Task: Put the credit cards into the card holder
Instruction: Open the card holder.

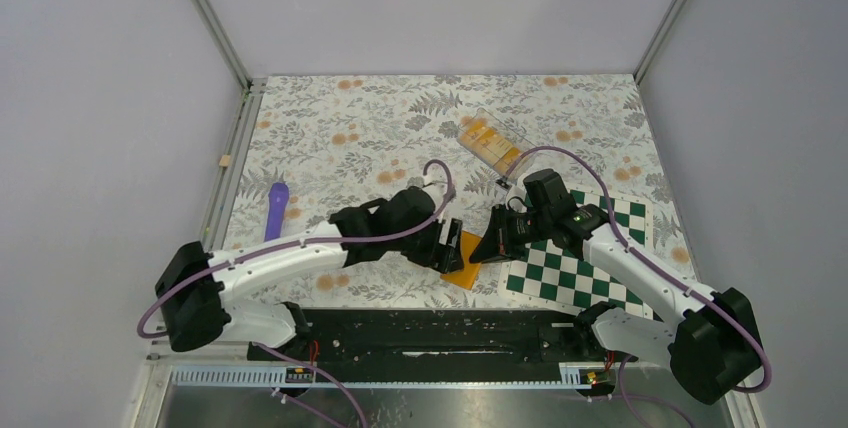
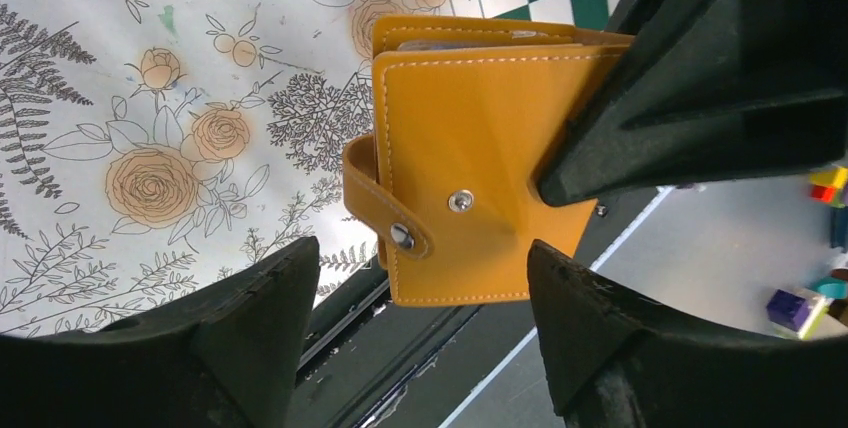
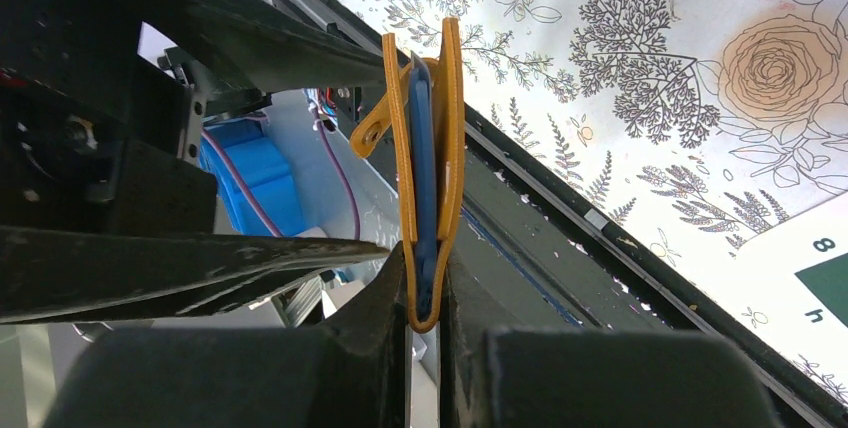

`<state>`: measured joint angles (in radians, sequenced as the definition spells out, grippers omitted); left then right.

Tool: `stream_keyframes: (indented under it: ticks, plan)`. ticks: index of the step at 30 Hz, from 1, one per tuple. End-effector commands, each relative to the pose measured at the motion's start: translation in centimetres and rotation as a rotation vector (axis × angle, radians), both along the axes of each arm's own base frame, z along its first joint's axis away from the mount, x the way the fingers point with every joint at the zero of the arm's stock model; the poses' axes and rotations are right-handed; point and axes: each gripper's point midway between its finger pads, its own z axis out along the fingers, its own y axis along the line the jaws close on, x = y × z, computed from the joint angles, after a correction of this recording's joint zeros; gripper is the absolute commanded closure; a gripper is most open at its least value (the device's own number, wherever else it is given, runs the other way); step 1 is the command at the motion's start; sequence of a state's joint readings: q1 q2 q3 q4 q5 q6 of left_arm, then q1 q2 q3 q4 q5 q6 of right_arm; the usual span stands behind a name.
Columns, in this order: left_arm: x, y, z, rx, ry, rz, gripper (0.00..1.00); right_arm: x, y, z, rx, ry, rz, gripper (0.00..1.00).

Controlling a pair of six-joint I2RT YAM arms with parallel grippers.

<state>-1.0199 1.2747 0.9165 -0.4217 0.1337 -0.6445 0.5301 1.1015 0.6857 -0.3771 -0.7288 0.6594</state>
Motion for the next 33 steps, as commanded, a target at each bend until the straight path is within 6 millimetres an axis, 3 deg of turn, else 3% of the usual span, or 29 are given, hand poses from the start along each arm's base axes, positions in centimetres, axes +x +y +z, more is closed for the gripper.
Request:
stream_keyframes:
  ticks: [1,7,14,25,29,32,33]
  plan:
    - [1.7,-0.6,0.4,0.061,-0.065,0.056,0.28,-0.6,0.4,0.9,0.037,0.006,0.043,1.0]
    - [3.4,0.8,-0.1,0.102,-0.109,0.162,0.54,-0.8,0.3,1.0,0.044,0.01,0.049,1.0]
    - [4.1,1.6,-0.8,0.047,-0.068,0.201,0.55,-1.2,0.3,0.8,0.05,0.022,0.059,1.0]
    - [2.2,-0.7,-0.3,-0.089,-0.01,0.058,0.64,-1.0,0.3,0.8,0.045,0.017,0.052,1.0]
    - [1.9,-0.8,0.0,-0.108,-0.014,0.037,0.8,-1.0,0.3,0.8,0.044,0.014,0.053,1.0]
    - [1.8,-0.7,0.1,-0.104,-0.018,0.03,1.0,-1.0,0.3,0.8,0.043,0.012,0.052,1.0]
    - [1.9,-0.6,0.1,-0.098,-0.023,0.034,1.0,-1.0,0.2,0.8,0.042,0.01,0.05,1.0]
